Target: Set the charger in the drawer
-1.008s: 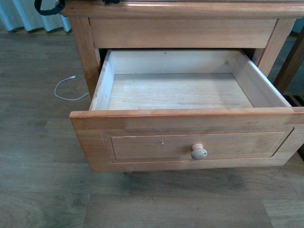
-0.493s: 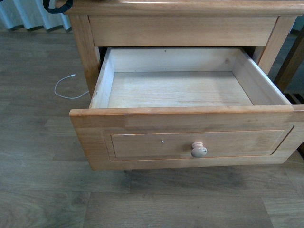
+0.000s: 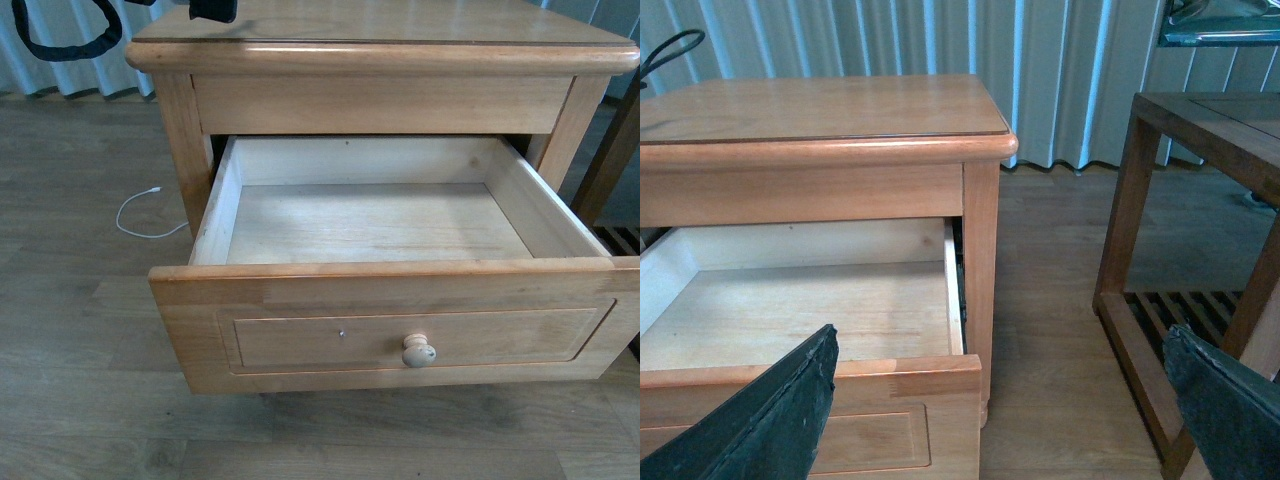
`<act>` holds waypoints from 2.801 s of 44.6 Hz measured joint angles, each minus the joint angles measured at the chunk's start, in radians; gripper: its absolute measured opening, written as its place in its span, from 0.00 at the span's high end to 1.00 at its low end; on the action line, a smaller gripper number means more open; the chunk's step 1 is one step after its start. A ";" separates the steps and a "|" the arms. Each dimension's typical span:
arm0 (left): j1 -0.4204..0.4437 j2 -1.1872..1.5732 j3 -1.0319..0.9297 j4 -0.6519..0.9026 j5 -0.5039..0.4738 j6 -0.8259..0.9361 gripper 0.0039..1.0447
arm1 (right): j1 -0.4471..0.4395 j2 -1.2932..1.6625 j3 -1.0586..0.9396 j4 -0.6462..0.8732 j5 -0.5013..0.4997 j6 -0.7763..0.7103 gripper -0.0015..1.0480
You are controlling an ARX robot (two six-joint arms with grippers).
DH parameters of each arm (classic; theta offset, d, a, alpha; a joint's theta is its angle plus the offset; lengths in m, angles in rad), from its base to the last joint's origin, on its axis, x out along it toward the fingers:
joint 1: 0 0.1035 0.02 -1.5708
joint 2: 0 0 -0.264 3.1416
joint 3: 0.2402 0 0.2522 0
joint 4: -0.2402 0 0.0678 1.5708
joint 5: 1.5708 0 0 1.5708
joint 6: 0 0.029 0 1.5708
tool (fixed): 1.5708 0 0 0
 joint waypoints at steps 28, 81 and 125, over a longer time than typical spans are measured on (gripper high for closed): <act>-0.155 -0.031 -0.177 -0.039 0.090 0.057 0.62 | 0.000 0.000 0.000 0.000 0.000 0.000 0.08; -0.130 0.169 -0.095 0.056 -0.027 0.022 0.06 | 0.000 0.000 0.000 0.000 0.000 0.000 0.08; -0.179 -0.965 -0.557 -0.127 -0.467 -0.101 0.06 | 0.000 0.000 0.000 0.000 0.000 0.000 0.08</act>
